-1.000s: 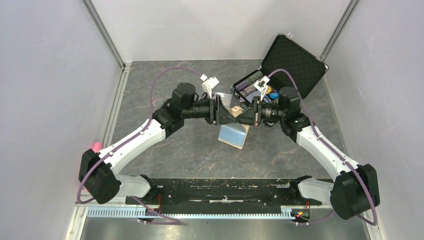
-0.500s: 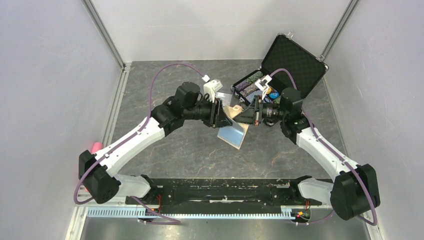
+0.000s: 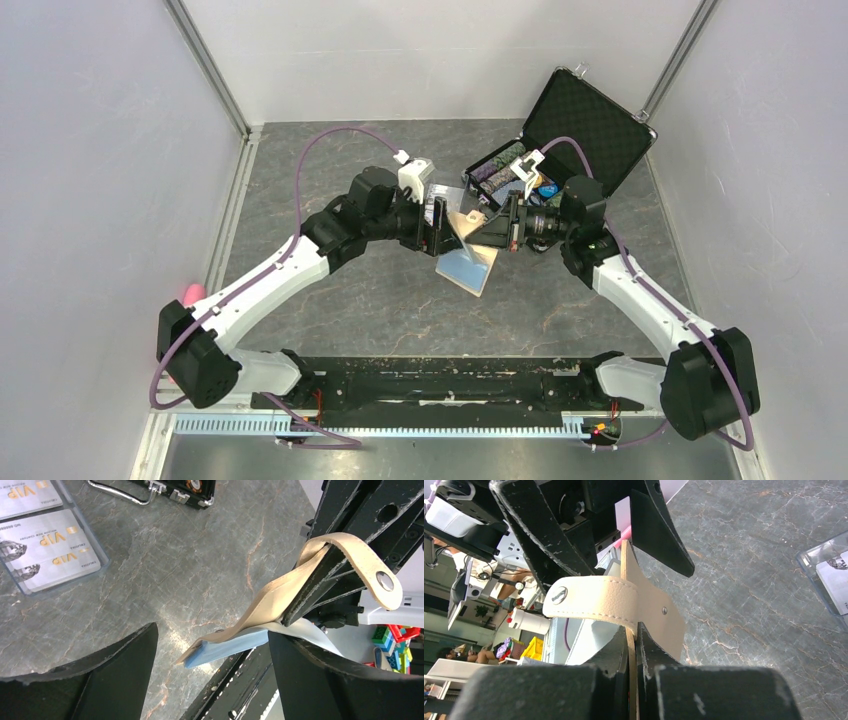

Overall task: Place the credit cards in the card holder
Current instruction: Open the card holder.

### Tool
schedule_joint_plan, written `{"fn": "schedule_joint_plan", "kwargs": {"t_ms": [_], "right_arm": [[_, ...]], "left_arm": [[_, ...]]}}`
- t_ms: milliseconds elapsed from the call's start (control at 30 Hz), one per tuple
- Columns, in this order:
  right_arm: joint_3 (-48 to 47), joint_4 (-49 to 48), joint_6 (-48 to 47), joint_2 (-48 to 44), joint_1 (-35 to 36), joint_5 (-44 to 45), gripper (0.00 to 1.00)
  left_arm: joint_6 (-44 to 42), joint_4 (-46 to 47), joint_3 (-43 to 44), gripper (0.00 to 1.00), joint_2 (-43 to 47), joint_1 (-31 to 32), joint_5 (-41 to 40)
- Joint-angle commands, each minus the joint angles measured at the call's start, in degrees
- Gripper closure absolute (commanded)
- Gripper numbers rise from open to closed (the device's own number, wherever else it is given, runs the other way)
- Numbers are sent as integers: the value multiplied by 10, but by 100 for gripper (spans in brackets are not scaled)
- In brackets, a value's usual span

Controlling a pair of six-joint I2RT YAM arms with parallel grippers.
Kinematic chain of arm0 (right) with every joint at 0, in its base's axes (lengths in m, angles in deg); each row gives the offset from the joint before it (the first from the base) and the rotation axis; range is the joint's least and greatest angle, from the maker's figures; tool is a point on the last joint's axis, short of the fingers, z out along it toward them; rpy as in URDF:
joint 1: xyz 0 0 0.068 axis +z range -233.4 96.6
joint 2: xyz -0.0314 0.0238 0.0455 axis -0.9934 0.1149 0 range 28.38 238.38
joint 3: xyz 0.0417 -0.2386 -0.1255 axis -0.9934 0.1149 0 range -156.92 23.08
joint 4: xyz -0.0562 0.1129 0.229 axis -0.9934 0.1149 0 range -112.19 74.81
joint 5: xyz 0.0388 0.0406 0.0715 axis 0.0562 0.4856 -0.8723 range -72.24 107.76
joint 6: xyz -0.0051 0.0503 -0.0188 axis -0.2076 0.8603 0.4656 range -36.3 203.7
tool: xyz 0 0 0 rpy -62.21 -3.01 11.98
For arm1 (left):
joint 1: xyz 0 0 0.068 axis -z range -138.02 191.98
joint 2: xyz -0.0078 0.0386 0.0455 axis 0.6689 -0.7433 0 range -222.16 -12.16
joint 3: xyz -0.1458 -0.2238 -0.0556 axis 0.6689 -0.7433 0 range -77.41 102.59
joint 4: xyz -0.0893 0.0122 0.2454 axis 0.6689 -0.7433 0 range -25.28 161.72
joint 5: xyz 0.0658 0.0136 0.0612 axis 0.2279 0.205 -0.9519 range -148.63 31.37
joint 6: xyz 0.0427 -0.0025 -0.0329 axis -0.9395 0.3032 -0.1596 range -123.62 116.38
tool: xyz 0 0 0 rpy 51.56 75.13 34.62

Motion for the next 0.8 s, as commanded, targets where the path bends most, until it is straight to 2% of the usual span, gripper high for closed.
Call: {"fn": "schedule_joint_plan", "kwargs": {"t_ms": [0,233,333,400,467,533,633,767], "right_arm": [[0,-30,4,3,5,-27,100],[3,-90,48,24,5,-27,100],[2,-93,54,33,5,-33,100],[1,-96,54,34,5,-34,96],[1,-96,56,36,5,-33,92],[0,-95,56,38,4,-29,87],[-9,-83,47,44,0,-25,71],[-37,-36,6,47,-11,-20,46]], "left_arm": [[37,113,-27,15,13,-26,60],[72,168,-42,34,5,-36,137],[93,200,-56,51,7,-45,158],[105,216,-62,65,9,-51,169],[111,223,-65,84,12,-55,175],[116,223,-68,97,15,-58,178],[125,222,-74,98,22,-64,184],[124,191,-74,98,28,-68,184]]}}
